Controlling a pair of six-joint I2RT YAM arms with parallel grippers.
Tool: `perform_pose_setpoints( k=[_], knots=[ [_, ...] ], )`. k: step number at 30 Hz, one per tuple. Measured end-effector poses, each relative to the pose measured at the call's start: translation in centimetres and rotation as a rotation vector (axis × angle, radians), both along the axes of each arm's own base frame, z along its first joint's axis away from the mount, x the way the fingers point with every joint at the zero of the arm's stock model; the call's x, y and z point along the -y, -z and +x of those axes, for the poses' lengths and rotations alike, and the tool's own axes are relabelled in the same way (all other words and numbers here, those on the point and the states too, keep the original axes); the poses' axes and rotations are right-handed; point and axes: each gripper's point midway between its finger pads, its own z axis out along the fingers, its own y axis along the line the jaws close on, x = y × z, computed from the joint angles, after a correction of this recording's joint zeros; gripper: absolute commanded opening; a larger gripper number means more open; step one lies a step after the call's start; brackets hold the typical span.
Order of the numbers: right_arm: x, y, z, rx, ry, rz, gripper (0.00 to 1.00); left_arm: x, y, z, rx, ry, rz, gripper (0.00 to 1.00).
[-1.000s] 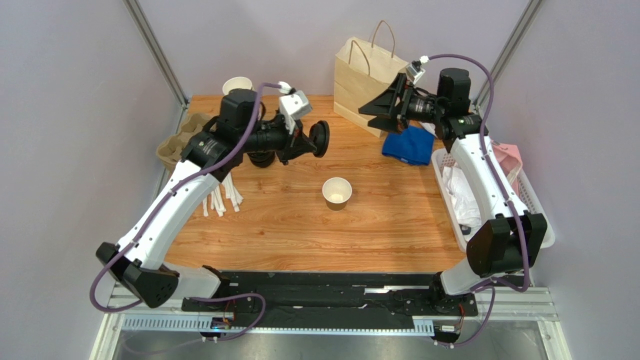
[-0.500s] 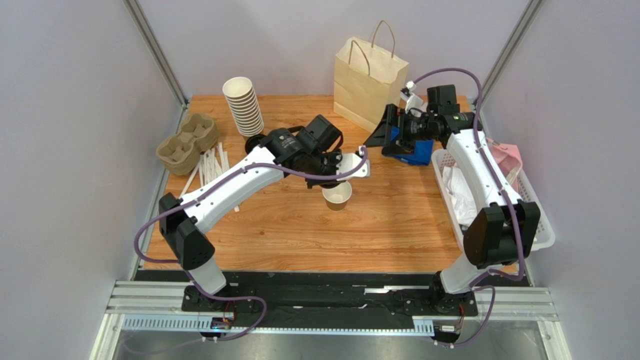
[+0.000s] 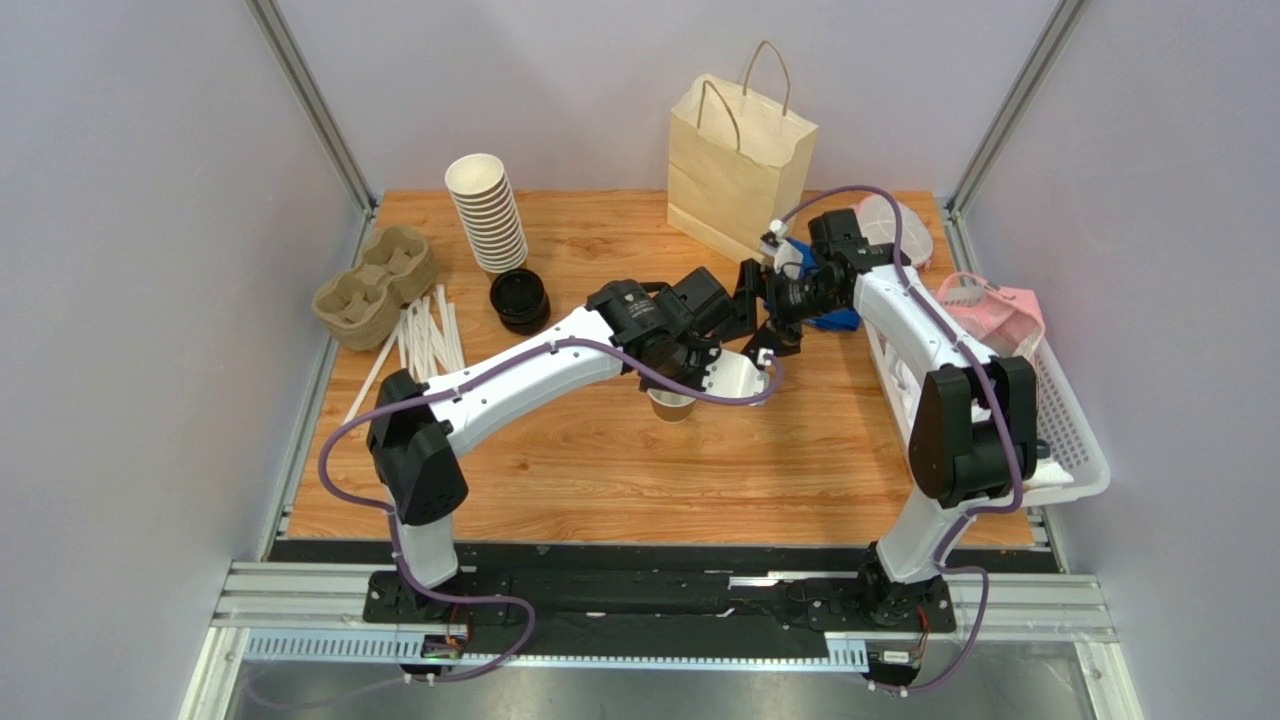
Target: Pack the takeout coffee
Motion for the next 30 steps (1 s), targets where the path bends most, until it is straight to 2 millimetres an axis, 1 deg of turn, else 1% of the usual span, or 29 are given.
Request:
perform_pose_setpoints(
  k=[3, 4, 6, 8, 14, 21, 23, 25, 30],
  knots=[
    [-0.3, 1.4, -0.7, -0.044, -0.012, 0.000, 0.73, 0.0, 0.6, 0.1, 0.004, 0.009, 0.028, 0.00],
    [-0.4, 1.7, -0.8, -0.054, -0.016, -0.001, 0.72, 0.0, 0.8, 0.2, 0.003, 0.009, 0.036, 0.00],
    [-0.6, 2.2, -1.2, -0.068, -0.024, -0.002, 0.67, -0.1, 1.1, 0.4, 0.003, 0.008, 0.053, 0.00],
    [-0.8, 2.4, -1.4, -0.072, -0.031, -0.003, 0.64, -0.2, 1.5, 0.5, 0.004, 0.007, 0.070, 0.00],
    [-1.5, 2.7, -1.9, -0.071, -0.055, 0.001, 0.63, -0.2, 1.9, 0.3, -0.001, 0.016, 0.088, 0.00],
    [-1.7, 3.1, -2.0, -0.077, -0.061, 0.001, 0.61, -0.2, 2.7, -0.3, -0.019, 0.031, 0.117, 0.00],
    [-1.7, 3.2, -2.0, -0.080, -0.061, 0.001, 0.57, -0.2, 3.0, -0.3, -0.025, 0.033, 0.127, 0.00],
    [-1.7, 3.3, -2.0, -0.081, -0.061, 0.000, 0.56, -0.3, 3.3, -0.3, -0.031, 0.034, 0.136, 0.00],
    [-1.7, 3.3, -2.1, -0.082, -0.063, 0.005, 0.48, -0.3, 3.6, -0.3, -0.035, 0.036, 0.145, 0.00]
  ],
)
